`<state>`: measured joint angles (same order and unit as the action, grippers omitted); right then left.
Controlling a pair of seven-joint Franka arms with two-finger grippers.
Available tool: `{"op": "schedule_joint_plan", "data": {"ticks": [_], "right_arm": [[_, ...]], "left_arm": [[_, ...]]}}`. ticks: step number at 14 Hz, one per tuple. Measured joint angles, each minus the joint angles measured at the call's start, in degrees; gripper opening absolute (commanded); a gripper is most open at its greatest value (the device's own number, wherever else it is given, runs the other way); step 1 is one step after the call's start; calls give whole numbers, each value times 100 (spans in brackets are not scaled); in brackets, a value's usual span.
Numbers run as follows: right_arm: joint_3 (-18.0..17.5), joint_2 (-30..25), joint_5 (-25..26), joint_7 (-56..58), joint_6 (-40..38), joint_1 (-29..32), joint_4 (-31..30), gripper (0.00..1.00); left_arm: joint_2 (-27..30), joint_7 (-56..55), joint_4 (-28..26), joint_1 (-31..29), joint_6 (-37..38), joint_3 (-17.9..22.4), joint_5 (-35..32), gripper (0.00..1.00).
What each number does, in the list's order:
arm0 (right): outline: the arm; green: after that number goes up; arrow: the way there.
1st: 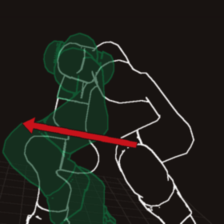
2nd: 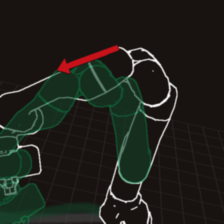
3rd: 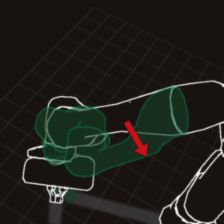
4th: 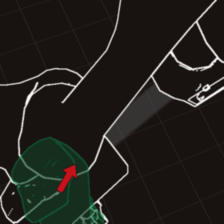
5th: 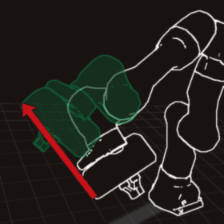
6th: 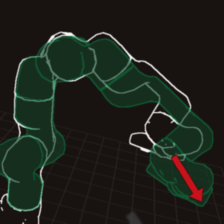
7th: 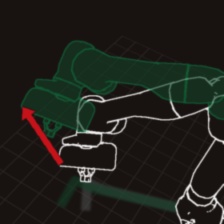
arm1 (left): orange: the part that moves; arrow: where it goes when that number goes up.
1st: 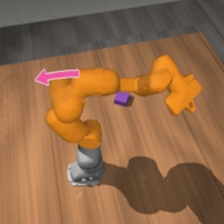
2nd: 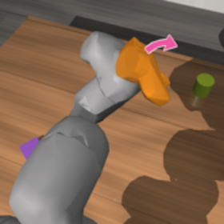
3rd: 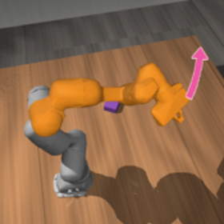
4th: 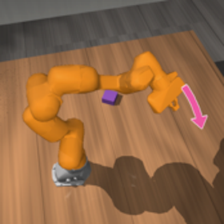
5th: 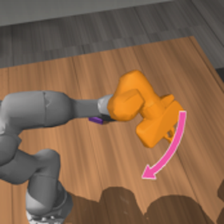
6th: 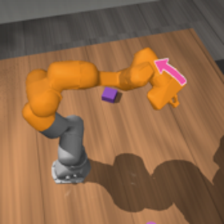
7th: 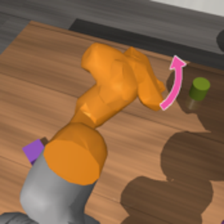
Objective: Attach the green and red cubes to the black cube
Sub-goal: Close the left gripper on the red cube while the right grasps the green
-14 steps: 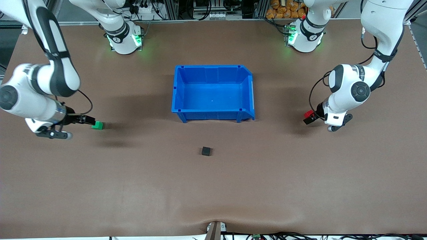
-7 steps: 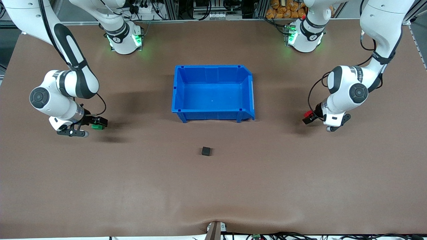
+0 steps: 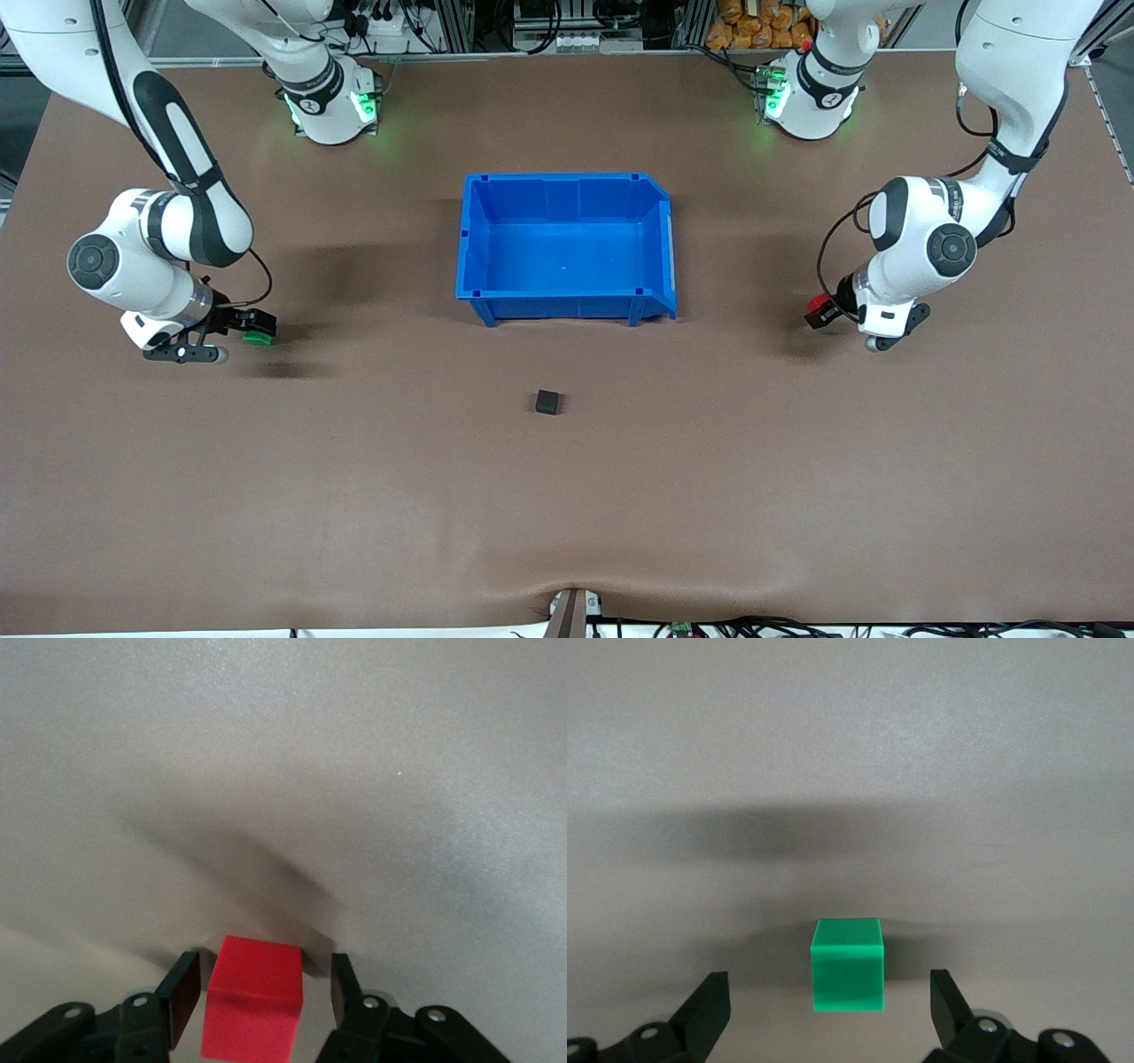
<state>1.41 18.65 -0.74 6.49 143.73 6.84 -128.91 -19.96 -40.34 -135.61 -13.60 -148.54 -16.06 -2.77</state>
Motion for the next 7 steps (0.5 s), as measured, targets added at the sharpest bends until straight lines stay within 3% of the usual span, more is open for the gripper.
{"op": "schedule_joint_plan", "data": {"ticks": [7], "right_arm": [[3,243,2,57,14,57,-3,98]], "left_arm": [[-18,0,64,0,-12,1,0,53]]}}
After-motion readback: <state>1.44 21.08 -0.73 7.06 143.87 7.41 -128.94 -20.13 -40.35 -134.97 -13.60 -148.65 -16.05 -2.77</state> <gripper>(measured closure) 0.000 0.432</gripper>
